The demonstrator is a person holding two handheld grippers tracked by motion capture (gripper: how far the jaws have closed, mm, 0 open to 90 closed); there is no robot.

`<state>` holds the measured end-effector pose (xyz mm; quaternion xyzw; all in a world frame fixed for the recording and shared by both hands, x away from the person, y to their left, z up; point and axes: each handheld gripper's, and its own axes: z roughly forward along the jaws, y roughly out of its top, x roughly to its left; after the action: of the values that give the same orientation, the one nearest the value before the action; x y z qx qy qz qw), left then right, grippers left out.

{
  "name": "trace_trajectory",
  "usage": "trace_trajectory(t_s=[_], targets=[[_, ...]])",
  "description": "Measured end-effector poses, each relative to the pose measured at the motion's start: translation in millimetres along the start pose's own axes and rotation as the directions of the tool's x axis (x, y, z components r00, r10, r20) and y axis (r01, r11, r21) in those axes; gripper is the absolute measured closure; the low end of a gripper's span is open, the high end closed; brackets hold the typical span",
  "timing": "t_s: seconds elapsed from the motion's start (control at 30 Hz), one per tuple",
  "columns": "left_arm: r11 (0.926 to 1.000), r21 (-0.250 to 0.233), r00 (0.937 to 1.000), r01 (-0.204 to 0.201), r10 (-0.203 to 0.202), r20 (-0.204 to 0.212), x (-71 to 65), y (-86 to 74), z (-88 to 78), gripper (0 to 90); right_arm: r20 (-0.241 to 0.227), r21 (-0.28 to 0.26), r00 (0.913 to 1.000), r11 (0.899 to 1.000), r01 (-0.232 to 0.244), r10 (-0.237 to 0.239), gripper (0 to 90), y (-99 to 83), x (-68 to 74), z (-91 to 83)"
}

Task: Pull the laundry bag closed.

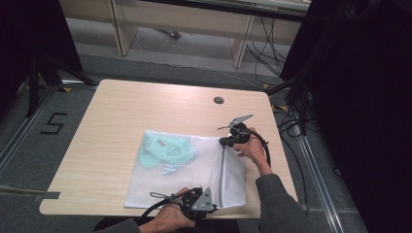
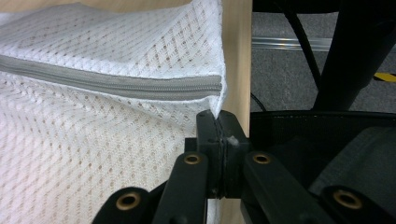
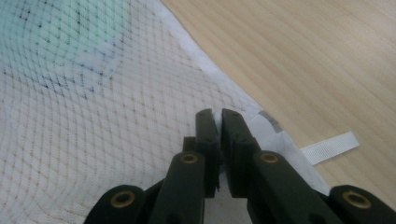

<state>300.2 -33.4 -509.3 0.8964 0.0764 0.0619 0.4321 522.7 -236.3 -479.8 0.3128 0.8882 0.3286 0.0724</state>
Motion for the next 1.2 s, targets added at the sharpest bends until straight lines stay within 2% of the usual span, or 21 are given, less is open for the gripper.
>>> trace_trajectory(t_s=[0.07,0.17,0.27,0.3,0.37,0.4,0.47,0.5,0.53,0.57,0.6,0.67,0.7,0.8,0.87,0.9,0.93,1.03,1.1,1.17,1.2], targets=[[1.0000,0.003,1.0000,-0.006,0.006,0.001,-0.4,-0.1,0.4,89.1,0.011,-0.007,0.9999,1.000,0.001,-0.001,86.3,-0.2,-1.2,-0.2],[1.0000,0.001,1.0000,-0.008,0.008,-0.003,-1.4,-0.3,1.4,89.2,0.009,0.010,1.0000,1.000,-0.003,0.003,86.3,0.2,-2.1,1.0],[1.0000,0.001,1.0000,-0.006,0.006,-0.006,-1.2,-0.4,1.2,89.2,0.036,0.004,0.9993,1.000,-0.007,0.007,86.3,3.2,-2.6,1.5],[1.0000,0.004,1.0000,-0.006,0.006,-0.001,-0.6,-0.1,0.8,89.2,0.013,-0.002,0.9999,1.000,0.000,0.000,86.3,4.2,-3.0,1.5],[1.0000,0.003,1.0000,-0.006,0.006,-0.002,-0.5,-0.2,0.9,89.2,0.034,0.011,0.9994,1.000,-0.011,0.011,86.3,5.7,-1.8,2.5],[1.0000,0.005,1.0000,-0.007,0.007,-0.001,-0.8,-0.3,1.1,89.2,0.017,0.019,0.9998,1.000,0.011,-0.011,86.4,6.9,-2.5,1.9],[1.0000,0.004,1.0000,-0.004,0.004,0.002,-1.1,-0.3,1.4,89.2,0.014,0.002,0.9999,1.000,0.008,-0.008,86.3,7.4,-2.8,4.0],[1.0000,-0.001,1.0000,-0.003,0.003,0.002,-2.1,-0.4,1.9,89.2,0.040,0.003,0.9992,1.000,-0.001,0.001,86.4,7.7,-2.9,3.8],[0.9999,0.002,0.9999,-0.010,0.010,0.003,-2.3,-0.2,1.7,89.2,0.041,0.015,0.9991,1.000,0.010,-0.010,86.4,8.5,-3.9,2.4],[0.9999,0.004,0.9999,-0.011,0.011,0.004,-2.5,-0.2,1.8,89.2,0.049,0.003,0.9987,1.000,-0.011,0.011,86.3,7.9,-4.7,3.6],[1.0000,0.001,1.0000,-0.009,0.009,-0.001,-2.2,-0.3,2.0,89.1,0.028,-0.005,0.9996,1.000,-0.002,0.003,86.3,7.7,-6.0,4.2],[1.0000,0.000,1.0000,0.001,-0.001,0.003,-1.5,-0.2,1.5,89.2,0.038,-0.003,0.9993,1.000,-0.004,0.004,86.4,7.7,-6.4,4.5],[1.0000,0.000,1.0000,0.001,-0.001,0.003,-1.2,-0.1,1.1,89.2,0.063,0.007,0.9978,1.000,-0.023,0.023,86.4,7.9,-5.9,4.3],[1.0000,-0.003,1.0000,0.002,-0.002,-0.002,-1.8,-0.4,1.8,89.2,0.071,0.010,0.9972,1.000,-0.024,0.023,86.4,8.8,-6.0,5.6],[1.0000,-0.004,1.0000,0.002,-0.003,-0.003,-1.9,-0.4,1.9,89.2,0.066,0.009,0.9976,1.000,-0.020,0.019,86.3,9.2,-6.1,6.3],[1.0000,-0.004,1.0000,0.001,-0.001,-0.003,-1.8,-0.4,1.8,89.2,0.042,0.013,0.9991,1.000,0.009,-0.010,86.3,9.9,-7.5,5.2],[1.0000,-0.001,1.0000,-0.001,0.001,-0.004,-1.4,-0.3,1.4,89.2,0.038,-0.002,0.9993,1.000,-0.001,0.001,86.3,9.5,-7.0,7.0],[1.0000,-0.001,1.0000,0.000,0.000,-0.001,-0.8,-0.1,0.8,89.2,0.041,-0.003,0.9991,1.000,-0.005,0.005,86.3,9.6,-7.2,7.1],[1.0000,-0.003,1.0000,0.001,-0.001,-0.001,-0.8,-0.1,0.8,89.2,0.070,0.003,0.9973,1.000,-0.023,0.022,86.3,9.6,-7.0,6.7],[1.0000,0.002,1.0000,-0.003,0.003,0.000,-1.1,-0.2,1.0,89.2,0.062,0.001,0.9979,1.000,-0.020,0.020,86.3,9.4,-7.3,7.1],[1.0000,-0.001,1.0000,0.004,-0.004,-0.001,-0.9,-0.3,1.3,89.1,0.073,0.008,0.9970,1.000,-0.026,0.026,86.3,9.3,-6.8,7.0]])
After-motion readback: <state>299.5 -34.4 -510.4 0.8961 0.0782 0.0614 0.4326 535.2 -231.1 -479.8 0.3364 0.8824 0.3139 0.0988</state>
